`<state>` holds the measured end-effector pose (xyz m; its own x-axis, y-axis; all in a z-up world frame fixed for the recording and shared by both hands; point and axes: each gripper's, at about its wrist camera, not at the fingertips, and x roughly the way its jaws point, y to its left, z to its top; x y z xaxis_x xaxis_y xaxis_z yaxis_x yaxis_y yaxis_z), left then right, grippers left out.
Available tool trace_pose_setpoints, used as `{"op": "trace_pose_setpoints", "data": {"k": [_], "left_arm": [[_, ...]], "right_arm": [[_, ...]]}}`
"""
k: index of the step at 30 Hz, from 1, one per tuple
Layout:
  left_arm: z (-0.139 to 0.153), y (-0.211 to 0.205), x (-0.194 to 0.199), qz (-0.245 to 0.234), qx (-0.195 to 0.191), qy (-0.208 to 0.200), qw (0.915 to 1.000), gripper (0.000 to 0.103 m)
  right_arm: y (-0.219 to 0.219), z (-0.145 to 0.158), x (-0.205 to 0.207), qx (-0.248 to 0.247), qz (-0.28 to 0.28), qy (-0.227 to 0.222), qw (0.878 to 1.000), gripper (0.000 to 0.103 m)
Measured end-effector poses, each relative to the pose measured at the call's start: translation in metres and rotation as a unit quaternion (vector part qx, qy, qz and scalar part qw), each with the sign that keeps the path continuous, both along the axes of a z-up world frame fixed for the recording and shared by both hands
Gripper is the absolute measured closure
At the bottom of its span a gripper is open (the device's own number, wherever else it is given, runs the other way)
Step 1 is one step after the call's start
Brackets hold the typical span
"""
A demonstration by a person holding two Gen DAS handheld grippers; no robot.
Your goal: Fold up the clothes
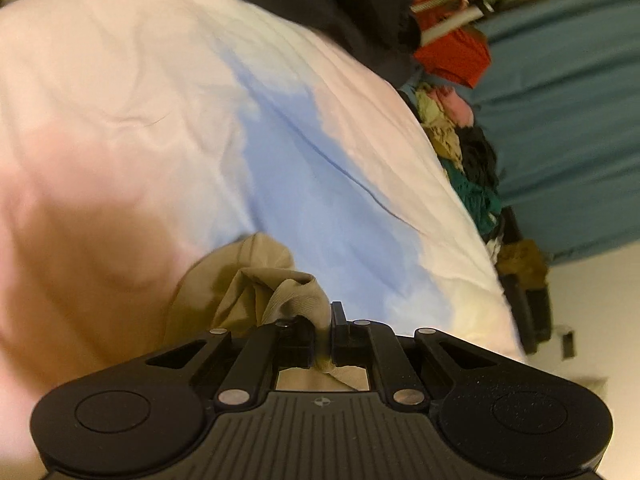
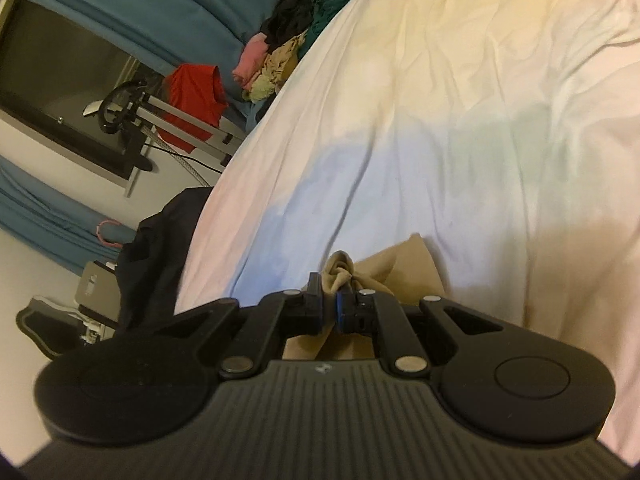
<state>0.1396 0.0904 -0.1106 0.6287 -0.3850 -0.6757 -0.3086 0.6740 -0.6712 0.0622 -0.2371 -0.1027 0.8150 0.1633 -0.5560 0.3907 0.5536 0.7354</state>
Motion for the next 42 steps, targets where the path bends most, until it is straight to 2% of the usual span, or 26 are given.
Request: {"op": "trace_pose_setpoints", "data": {"k": [3, 7, 10, 11, 12, 13, 14, 15, 16, 17, 20, 22, 23, 24, 27, 29, 33, 34, 37, 38, 42], "left_arm": [[-0.012, -0.005, 0.019, -0.011, 0.019, -0.006, 0.9997, 0.096], [-0.007, -0.008, 0.016, -0.041, 0.028, -0.025, 0.9984, 0.096], [-0.003, -0.011, 0.013, -0.063, 0.036, -0.039, 0.9966, 0.073], [-0.001, -0.012, 0.012, -0.071, 0.038, -0.044, 0.9958, 0.058], [0.0, -0.013, 0.011, -0.078, 0.041, -0.049, 0.9949, 0.046], [0.004, -0.014, 0.008, -0.092, 0.043, -0.057, 0.9932, 0.041], [0.011, -0.018, 0.004, -0.103, 0.056, -0.067, 0.9908, 0.033], [0.017, -0.021, -0.001, -0.115, 0.069, -0.078, 0.988, 0.028], [0.023, -0.024, -0.007, -0.121, 0.085, -0.091, 0.9848, 0.025], [0.03, -0.027, -0.015, -0.127, 0.107, -0.109, 0.98, 0.021], [0.047, -0.038, -0.034, -0.138, 0.168, -0.157, 0.9634, 0.017], [0.051, -0.043, -0.042, -0.15, 0.189, -0.174, 0.9547, 0.012], [0.051, -0.046, -0.046, -0.156, 0.198, -0.18, 0.9509, 0.012], [0.05, -0.048, -0.047, -0.162, 0.203, -0.181, 0.9487, 0.012], [0.039, -0.052, -0.042, -0.17, 0.228, -0.17, 0.9434, 0.012], [0.028, -0.054, -0.037, -0.176, 0.249, -0.164, 0.9381, 0.012], [0.001, -0.056, -0.021, -0.183, 0.287, -0.145, 0.9291, 0.012], [-0.006, -0.057, -0.017, -0.183, 0.296, -0.14, 0.9272, 0.012], [-0.02, -0.057, -0.009, -0.183, 0.298, -0.124, 0.9286, 0.012], [-0.022, -0.057, -0.008, -0.183, 0.296, -0.124, 0.9293, 0.012], [-0.017, -0.061, -0.014, -0.189, 0.31, -0.132, 0.9225, 0.012]], "right_arm": [[-0.001, -0.007, 0.008, -0.003, 0.009, 0.005, 1.0, 0.092], [-0.001, -0.009, 0.011, -0.007, 0.024, 0.006, 1.0, 0.091], [-0.001, -0.001, 0.006, -0.01, 0.051, -0.009, 0.999, 0.091], [-0.002, 0.002, 0.003, -0.009, 0.061, -0.015, 0.998, 0.091], [-0.002, 0.006, -0.001, -0.009, 0.069, -0.025, 0.997, 0.088], [-0.001, 0.013, -0.007, -0.008, 0.075, -0.041, 0.996, 0.084], [-0.001, 0.019, -0.012, -0.007, 0.081, -0.057, 0.995, 0.064], [-0.001, 0.025, -0.018, -0.008, 0.085, -0.075, 0.994, 0.033], [0.0, 0.031, -0.026, -0.01, 0.083, -0.097, 0.992, 0.02], [0.0, 0.037, -0.034, -0.013, 0.081, -0.12, 0.989, 0.011], [0.005, 0.054, -0.05, -0.034, 0.103, -0.166, 0.98, 0.012], [0.011, 0.059, -0.054, -0.062, 0.122, -0.175, 0.975, 0.012], [0.015, 0.06, -0.053, -0.078, 0.135, -0.167, 0.973, 0.016], [0.02, 0.06, -0.052, -0.094, 0.148, -0.16, 0.971, 0.036], [0.035, 0.051, -0.038, -0.148, 0.18, -0.111, 0.966, 0.062], [0.044, 0.04, -0.026, -0.185, 0.194, -0.087, 0.959, 0.069], [0.056, 0.011, 0.013, -0.266, 0.208, -0.037, 0.94, 0.069], [0.057, 0.002, 0.021, -0.268, 0.209, -0.026, 0.94, 0.07], [0.055, -0.019, 0.029, -0.261, 0.211, -0.013, 0.942, 0.072], [0.055, -0.022, 0.028, -0.263, 0.212, -0.014, 0.941, 0.072], [0.056, -0.014, 0.014, -0.266, 0.215, -0.017, 0.94, 0.07]]}}
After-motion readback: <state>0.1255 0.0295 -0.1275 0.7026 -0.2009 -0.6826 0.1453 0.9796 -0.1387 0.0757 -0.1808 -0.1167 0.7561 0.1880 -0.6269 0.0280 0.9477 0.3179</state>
